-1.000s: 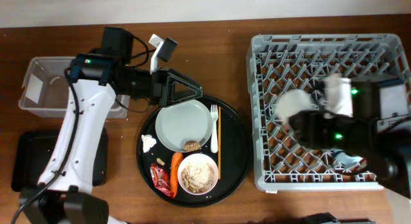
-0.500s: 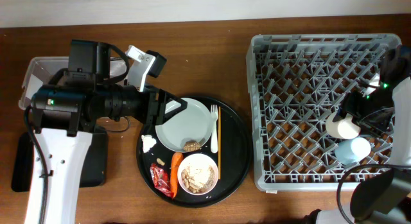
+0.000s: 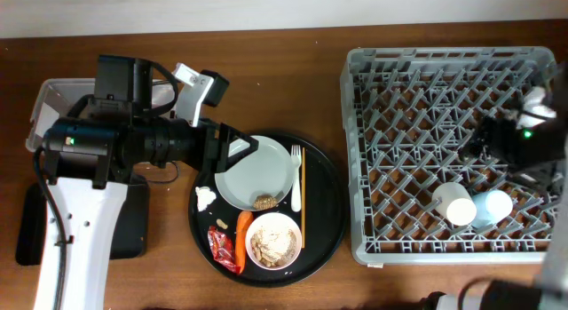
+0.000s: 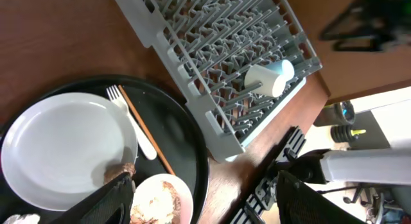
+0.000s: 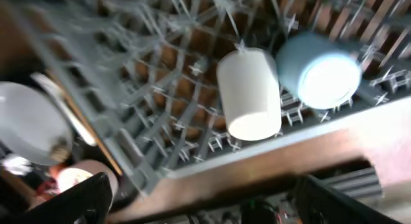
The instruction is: Sort waste into correct bins and load items into the dishwasher rack
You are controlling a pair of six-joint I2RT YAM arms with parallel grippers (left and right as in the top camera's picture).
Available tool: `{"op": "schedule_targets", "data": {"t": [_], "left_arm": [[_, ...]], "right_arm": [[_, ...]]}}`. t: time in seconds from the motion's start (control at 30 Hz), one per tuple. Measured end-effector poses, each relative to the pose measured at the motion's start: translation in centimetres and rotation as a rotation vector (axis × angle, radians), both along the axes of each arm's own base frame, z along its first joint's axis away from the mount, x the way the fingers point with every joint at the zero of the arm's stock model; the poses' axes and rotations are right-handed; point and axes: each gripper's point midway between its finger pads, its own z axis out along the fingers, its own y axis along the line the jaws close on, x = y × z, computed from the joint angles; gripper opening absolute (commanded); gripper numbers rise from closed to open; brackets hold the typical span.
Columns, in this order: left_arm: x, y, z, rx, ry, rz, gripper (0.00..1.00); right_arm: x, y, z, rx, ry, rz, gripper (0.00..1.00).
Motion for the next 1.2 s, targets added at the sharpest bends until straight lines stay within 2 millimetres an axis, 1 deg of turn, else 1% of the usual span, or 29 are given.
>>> {"op": "schedule_targets", "data": {"t": [0.03,0.07,0.1,0.13,0.17,0.2,0.23,0.27,0.3,0.33,0.37,0.4,0.43,0.5,0.57,0.63,0.67,0.73,0.77,0.8,0.83,0.9,0.93,0.97,1.0,1.03,1.07,1.13,1.2], "left_arm": [[-0.1,0.2,-0.2,0.012,0.010,0.006,0.70],[-0.4,0.5,-0.8,0.036,0.037,0.018,0.70],[-0.4,0.7,-1.0,0.051,0.040,0.026,0.69],[-0.6,1.0,-1.3,0.068,0.054,0.034,0.65],[-0.7,1.2,-1.6,0.086,0.065,0.043,0.63],[-1.2,1.5,-2.1,0.106,0.095,0.051,0.63],[-1.6,1.8,-2.4,0.124,0.122,0.058,0.63],[-2.4,2.4,-2.9,0.161,0.153,0.078,0.63],[-3.0,3.6,-3.2,0.219,0.169,0.134,0.63],[-3.9,6.3,-3.2,0.336,0.160,0.266,0.63],[-4.2,7.5,-3.0,0.380,0.144,0.333,0.63],[-4.4,8.9,-3.0,0.424,0.141,0.411,0.63],[-4.1,9.5,-3.8,0.447,0.152,0.455,0.63],[-4.1,9.9,-8.9,0.509,0.265,0.474,0.63],[-5.8,9.0,-14.3,0.569,0.399,0.448,0.63],[-6.6,7.3,-17.1,0.587,0.417,0.399,0.63],[-7.3,5.9,-18.5,0.598,0.416,0.354,0.63],[-8.6,4.5,-20.5,0.625,0.433,0.328,0.56],[-9.0,4.6,-21.2,0.633,0.446,0.346,0.56],[-9.7,5.2,-22.2,0.657,0.489,0.391,0.56],[-10.6,6.3,-24.2,0.694,0.538,0.477,0.56],[-10.6,7.4,-26.4,0.711,0.546,0.598,0.52],[-10.2,7.6,-27.3,0.689,0.541,0.643,0.48],[-10.2,8.3,-28.5,0.679,0.554,0.696,0.39],[-10.0,8.8,-29.5,0.664,0.556,0.737,0.33],[-9.4,9.2,-30.1,0.642,0.557,0.774,0.22],[-9.2,9.5,-30.7,0.646,0.571,0.789,0.01],[-8.9,9.3,-31.6,0.648,0.580,0.793,0.01],[-9.0,9.2,-31.4,0.653,0.593,0.768,0.01]], "right_arm": [[-0.6,0.5,2.7,-0.029,-0.103,0.005,0.98],[-1.5,1.0,4.4,-0.057,-0.174,0.010,0.98],[-2.4,1.4,5.5,-0.071,-0.220,0.013,0.98],[-2.8,2.3,6.4,-0.056,-0.268,0.043,0.93],[-2.7,3.6,7.1,-0.010,-0.319,0.107,0.93],[-2.8,5.2,8.0,0.036,-0.384,0.185,0.93],[-3.1,5.8,8.6,0.040,-0.422,0.220,1.00],[-4.6,6.9,10.3,0.015,-0.510,0.264,0.98],[-6.3,7.9,12.0,-0.028,-0.608,0.294,0.98],[-8.2,8.9,13.3,-0.063,-0.679,0.308,0.98],[-9.3,9.4,14.0,-0.080,-0.722,0.308,0.98],[-9.9,9.8,14.3,-0.079,-0.738,0.307,0.98],[-9.7,9.7,14.0,-0.067,-0.720,0.300,0.98],[-9.2,9.7,13.0,-0.032,-0.674,0.305,0.98],[-9.4,11.1,12.1,0.012,-0.644,0.384,0.98],[-9.6,12.0,9.7,0.058,-0.568,0.438,0.99],[-9.4,12.2,8.1,0.086,-0.510,0.443,0.99],[-9.1,12.2,5.9,0.125,-0.426,0.437,0.99],[-9.2,12.2,5.3,0.134,-0.407,0.435,0.99],[-9.2,12.2,5.2,0.137,-0.403,0.435,0.99],[-9.2,12.2,5.2,0.136,-0.404,0.435,0.99],[-9.1,12.2,5.2,0.135,-0.409,0.435,0.99],[-9.1,12.2,5.2,0.135,-0.412,0.437,0.99],[-9.0,12.2,5.2,0.136,-0.413,0.437,0.99],[-9.0,12.2,5.2,0.137,-0.411,0.436,1.00],[-9.1,12.2,5.2,0.136,-0.410,0.437,1.00],[-9.0,12.2,5.2,0.137,-0.411,0.436,1.00],[-9.1,12.2,5.2,0.136,-0.410,0.437,1.00],[-9.1,12.2,5.1,0.132,-0.408,0.436,1.00]]}}
